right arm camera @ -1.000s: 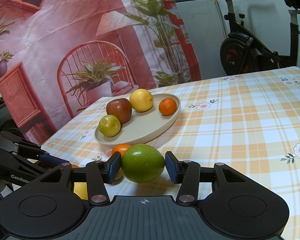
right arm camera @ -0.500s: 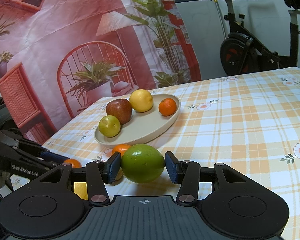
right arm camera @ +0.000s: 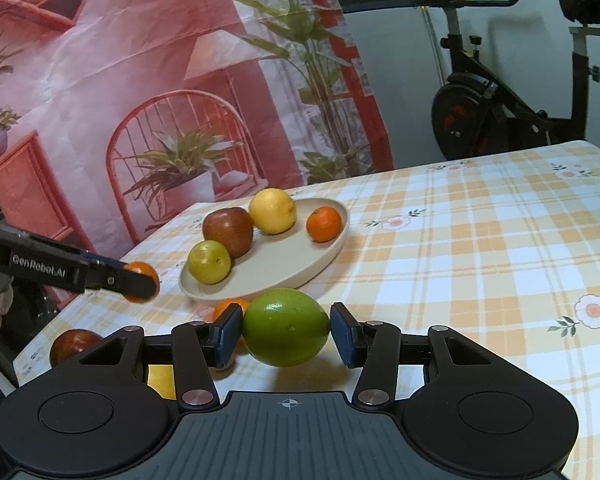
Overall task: Organize fruits
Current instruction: 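Close the left tool around the orange while right tool holds the green citrus, then lower the orange onto the plate while right tool carries green citrus over plate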
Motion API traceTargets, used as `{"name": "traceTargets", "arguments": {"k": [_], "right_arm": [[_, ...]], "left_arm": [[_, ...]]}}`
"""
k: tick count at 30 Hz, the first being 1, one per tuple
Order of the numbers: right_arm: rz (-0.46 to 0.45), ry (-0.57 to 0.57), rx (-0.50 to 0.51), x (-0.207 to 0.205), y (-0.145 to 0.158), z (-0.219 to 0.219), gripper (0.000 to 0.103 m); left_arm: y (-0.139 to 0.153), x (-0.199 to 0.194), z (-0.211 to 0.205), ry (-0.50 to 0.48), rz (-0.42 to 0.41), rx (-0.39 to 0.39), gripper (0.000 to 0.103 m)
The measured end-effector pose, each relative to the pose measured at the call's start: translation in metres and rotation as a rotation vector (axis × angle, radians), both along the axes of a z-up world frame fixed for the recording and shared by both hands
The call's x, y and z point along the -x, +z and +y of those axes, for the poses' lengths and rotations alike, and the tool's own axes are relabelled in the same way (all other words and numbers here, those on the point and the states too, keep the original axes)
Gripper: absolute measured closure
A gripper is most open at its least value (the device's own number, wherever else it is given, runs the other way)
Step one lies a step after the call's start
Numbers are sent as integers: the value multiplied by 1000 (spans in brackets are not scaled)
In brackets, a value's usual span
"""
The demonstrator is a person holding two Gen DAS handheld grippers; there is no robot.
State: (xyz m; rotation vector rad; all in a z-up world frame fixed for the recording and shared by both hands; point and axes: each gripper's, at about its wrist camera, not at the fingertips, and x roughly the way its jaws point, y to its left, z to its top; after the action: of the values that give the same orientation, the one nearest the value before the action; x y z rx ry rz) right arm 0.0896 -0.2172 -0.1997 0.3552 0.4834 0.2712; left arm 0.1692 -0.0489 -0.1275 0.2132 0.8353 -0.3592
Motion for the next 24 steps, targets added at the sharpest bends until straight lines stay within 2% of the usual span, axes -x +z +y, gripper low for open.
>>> {"name": "traceTargets", "arguments": {"k": [11, 24], "right_arm": [[-6, -22, 26, -19, 3, -9, 58], [-27, 12, 75, -73, 17, -16, 58]], "left_arm": [[2, -24, -16, -18, -25, 30, 58], [-21, -43, -8, 13, 35, 82, 58]]}}
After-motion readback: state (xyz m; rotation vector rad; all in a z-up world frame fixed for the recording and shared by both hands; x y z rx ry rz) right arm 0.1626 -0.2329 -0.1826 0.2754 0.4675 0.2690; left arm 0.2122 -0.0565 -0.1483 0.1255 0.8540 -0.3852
